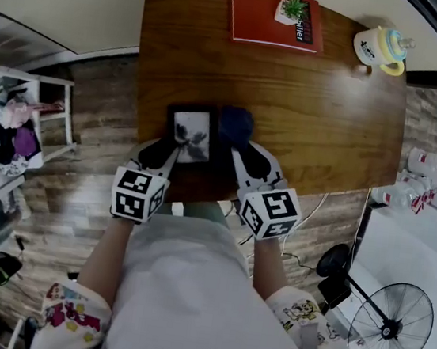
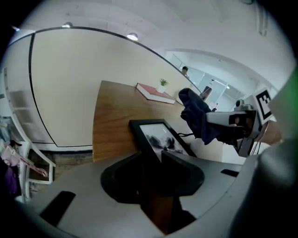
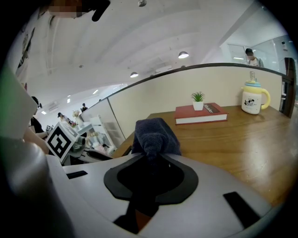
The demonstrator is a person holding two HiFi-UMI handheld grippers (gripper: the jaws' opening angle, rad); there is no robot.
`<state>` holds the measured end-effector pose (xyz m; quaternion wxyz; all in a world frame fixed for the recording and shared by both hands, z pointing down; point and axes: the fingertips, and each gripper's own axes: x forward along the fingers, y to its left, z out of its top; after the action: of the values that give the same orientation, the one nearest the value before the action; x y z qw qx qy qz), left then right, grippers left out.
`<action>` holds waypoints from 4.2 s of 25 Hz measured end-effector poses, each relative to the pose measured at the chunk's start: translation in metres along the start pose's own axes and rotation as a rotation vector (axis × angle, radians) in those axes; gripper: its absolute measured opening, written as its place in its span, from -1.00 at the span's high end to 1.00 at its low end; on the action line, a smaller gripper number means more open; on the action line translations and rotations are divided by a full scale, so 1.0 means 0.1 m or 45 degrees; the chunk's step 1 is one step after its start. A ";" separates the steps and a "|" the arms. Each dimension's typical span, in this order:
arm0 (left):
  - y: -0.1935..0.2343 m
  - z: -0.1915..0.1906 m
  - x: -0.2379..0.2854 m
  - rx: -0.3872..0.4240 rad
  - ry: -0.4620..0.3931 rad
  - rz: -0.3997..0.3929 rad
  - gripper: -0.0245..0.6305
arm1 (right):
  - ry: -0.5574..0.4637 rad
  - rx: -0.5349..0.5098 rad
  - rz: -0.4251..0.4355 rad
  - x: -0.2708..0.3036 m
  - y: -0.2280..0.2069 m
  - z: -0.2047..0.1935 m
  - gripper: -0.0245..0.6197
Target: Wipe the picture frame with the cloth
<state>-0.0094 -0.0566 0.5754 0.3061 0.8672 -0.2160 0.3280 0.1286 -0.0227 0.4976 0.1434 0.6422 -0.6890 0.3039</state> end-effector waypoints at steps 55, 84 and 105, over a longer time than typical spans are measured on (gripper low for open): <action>-0.02 -0.02 0.07 -0.059 0.056 0.110 0.65 | 0.355 -1.194 0.794 1.14 0.81 -0.21 0.76; -0.04 -0.02 0.07 -0.062 0.037 0.138 0.66 | 0.340 -0.858 0.502 0.59 -0.02 -0.15 0.76; -0.03 -0.01 0.09 -0.073 0.029 0.136 0.66 | 0.348 -0.848 0.830 0.89 1.08 -0.31 0.75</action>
<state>-0.0021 -0.0549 0.5808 0.3153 0.8416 -0.2677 0.3474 0.0055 -0.0759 0.5480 0.3276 0.2665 -0.8889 0.1776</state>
